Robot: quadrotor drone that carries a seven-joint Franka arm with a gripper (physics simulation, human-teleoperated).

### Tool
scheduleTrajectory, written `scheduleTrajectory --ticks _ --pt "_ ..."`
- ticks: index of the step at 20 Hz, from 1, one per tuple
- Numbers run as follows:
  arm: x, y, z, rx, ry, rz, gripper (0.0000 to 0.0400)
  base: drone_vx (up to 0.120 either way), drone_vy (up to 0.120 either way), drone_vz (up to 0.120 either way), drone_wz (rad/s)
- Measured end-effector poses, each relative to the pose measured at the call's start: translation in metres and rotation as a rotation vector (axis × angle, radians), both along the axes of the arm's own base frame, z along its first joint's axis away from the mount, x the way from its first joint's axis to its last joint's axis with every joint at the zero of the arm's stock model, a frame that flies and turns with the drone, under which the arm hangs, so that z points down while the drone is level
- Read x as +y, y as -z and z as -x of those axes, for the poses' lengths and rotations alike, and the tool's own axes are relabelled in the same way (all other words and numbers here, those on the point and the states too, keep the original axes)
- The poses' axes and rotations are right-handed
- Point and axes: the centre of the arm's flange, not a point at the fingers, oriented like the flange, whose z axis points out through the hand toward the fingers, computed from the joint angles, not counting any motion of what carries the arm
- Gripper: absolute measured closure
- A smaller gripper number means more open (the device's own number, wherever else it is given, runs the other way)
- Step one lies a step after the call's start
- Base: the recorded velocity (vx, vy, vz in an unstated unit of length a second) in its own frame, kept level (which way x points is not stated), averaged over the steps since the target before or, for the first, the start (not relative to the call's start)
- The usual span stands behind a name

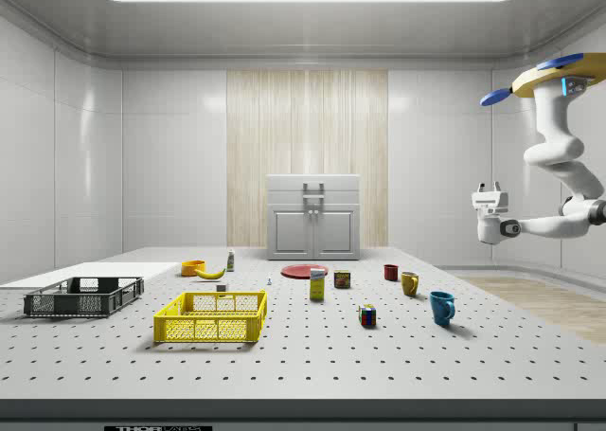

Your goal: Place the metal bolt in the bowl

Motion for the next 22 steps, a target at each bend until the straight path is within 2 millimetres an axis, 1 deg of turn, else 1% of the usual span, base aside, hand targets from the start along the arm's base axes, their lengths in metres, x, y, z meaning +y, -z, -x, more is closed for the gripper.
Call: scheduleTrajectory --ticks 1,7,11,16,22 --pt "0.0 -0.008 0.002 -0.001 0.0 0.0 0.0 0.04 -0.12 0.0 0.0" --pt "0.0 -0.05 0.003 -0.006 0.0 0.0 0.0 0.12 -0.12 0.0 0.0" --pt "0.0 -0.071 0.002 -0.009 0.0 0.0 0.0 0.12 -0.12 0.0 0.0" --pt "0.0 -0.085 0.001 -0.013 0.0 0.0 0.0 0.12 -0.12 0.0 0.0" --pt "0.0 -0.091 0.0 -0.017 0.0 0.0 0.0 0.12 -0.12 0.0 0.0"
